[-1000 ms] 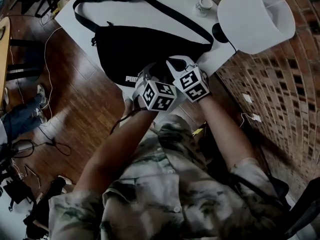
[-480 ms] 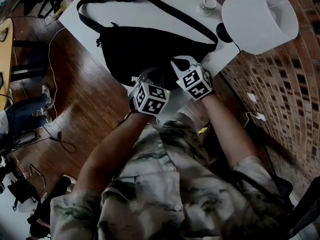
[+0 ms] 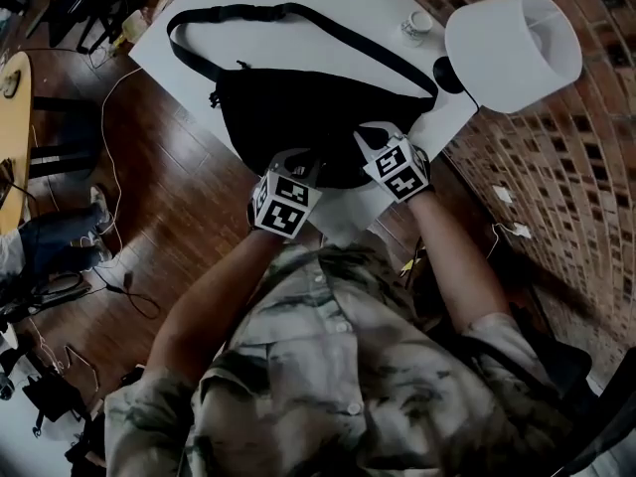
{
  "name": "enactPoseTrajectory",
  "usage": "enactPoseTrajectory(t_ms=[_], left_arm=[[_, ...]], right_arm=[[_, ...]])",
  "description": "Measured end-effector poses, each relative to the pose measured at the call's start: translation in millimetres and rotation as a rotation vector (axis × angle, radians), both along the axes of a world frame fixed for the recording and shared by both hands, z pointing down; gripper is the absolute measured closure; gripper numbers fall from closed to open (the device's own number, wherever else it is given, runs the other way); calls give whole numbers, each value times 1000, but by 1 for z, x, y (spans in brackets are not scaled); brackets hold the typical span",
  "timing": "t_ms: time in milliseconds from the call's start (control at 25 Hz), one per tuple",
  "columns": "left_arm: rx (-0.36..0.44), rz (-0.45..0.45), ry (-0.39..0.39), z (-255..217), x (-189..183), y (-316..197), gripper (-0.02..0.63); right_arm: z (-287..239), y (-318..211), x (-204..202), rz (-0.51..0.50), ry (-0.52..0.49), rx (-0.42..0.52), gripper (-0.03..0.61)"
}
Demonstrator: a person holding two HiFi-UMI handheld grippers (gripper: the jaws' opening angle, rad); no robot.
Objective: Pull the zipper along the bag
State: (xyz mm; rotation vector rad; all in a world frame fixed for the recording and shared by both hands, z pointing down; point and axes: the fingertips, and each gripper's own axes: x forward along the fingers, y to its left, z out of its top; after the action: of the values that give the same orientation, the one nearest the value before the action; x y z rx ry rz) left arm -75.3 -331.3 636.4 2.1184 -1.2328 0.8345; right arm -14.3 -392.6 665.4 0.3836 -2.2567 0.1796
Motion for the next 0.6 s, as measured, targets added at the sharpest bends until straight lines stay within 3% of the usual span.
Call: enactPoseTrajectory(t_ms=[600], left_arm=[[-5,159,129,-8,-59,-19,586]], right_arm=[[6,-2,6,109,119,4,571]])
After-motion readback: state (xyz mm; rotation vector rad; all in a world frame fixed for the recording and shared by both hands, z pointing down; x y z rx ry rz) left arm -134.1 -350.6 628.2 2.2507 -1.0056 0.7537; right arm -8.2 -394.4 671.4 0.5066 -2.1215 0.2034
